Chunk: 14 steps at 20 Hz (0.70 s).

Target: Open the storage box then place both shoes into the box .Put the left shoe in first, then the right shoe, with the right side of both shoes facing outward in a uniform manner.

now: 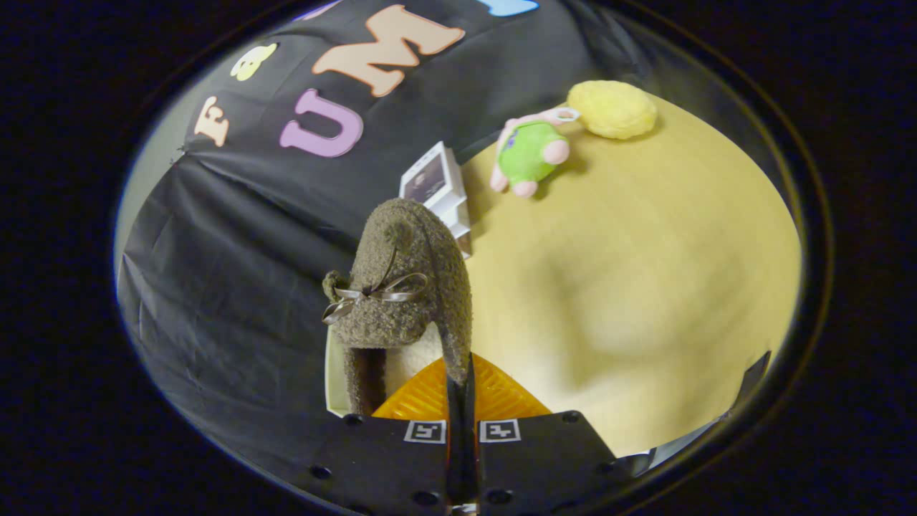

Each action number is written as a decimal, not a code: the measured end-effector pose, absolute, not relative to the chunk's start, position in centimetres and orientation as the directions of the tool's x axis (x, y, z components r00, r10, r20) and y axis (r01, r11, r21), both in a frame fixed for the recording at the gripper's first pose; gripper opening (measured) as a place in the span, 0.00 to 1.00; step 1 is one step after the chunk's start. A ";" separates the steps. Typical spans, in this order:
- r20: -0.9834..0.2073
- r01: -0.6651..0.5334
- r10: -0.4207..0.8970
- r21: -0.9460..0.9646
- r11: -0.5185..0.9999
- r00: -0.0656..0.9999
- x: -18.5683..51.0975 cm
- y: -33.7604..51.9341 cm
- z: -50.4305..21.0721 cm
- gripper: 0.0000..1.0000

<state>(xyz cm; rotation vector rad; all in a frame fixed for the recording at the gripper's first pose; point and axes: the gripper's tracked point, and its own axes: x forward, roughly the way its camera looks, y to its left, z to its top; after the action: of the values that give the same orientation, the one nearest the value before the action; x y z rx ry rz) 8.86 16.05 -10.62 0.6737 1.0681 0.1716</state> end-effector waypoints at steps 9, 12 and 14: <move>-0.683 0.146 0.646 0.718 0.681 0.341 7.5 34.7 -9.4 0.03; -0.757 0.207 0.555 0.638 0.742 0.345 8.9 35.7 -13.2 0.03; -0.806 0.233 0.457 0.560 0.795 0.375 10.0 34.7 -15.4 0.03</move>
<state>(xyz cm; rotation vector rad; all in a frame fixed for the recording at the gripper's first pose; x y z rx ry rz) 10.00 34.69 -15.40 0.6760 1.2023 0.1583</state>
